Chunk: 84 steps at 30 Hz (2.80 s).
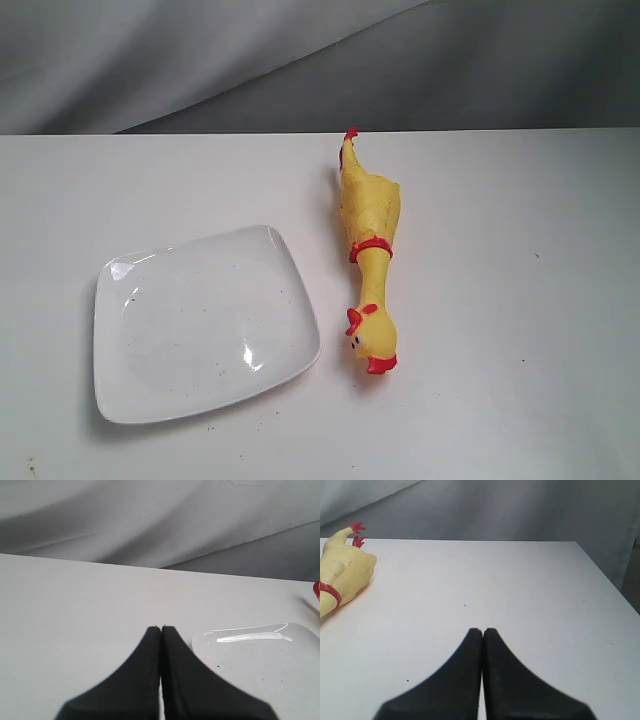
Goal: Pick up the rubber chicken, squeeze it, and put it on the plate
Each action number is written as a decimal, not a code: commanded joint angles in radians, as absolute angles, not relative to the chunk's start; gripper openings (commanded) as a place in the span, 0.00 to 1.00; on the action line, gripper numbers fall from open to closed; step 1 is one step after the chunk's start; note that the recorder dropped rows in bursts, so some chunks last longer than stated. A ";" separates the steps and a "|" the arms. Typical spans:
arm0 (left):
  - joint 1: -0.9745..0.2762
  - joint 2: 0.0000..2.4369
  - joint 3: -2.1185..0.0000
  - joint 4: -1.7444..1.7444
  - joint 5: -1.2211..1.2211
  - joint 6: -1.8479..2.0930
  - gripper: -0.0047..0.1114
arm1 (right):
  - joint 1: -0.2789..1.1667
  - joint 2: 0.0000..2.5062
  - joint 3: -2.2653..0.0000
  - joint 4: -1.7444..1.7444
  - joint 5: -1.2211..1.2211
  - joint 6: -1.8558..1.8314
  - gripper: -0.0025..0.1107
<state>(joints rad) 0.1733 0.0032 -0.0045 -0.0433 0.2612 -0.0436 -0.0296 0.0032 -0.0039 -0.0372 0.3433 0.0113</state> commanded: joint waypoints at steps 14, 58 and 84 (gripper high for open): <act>0.175 0.000 0.000 -0.042 0.261 -0.047 0.05 | -0.039 0.000 0.000 -0.063 0.296 0.000 0.02; 0.175 0.000 0.000 -0.042 0.261 -0.047 0.05 | -0.039 0.354 -0.343 -0.807 -0.306 1.030 0.02; 0.175 0.000 0.000 -0.042 0.261 -0.047 0.05 | 0.320 1.477 -0.980 0.131 0.424 -0.205 0.08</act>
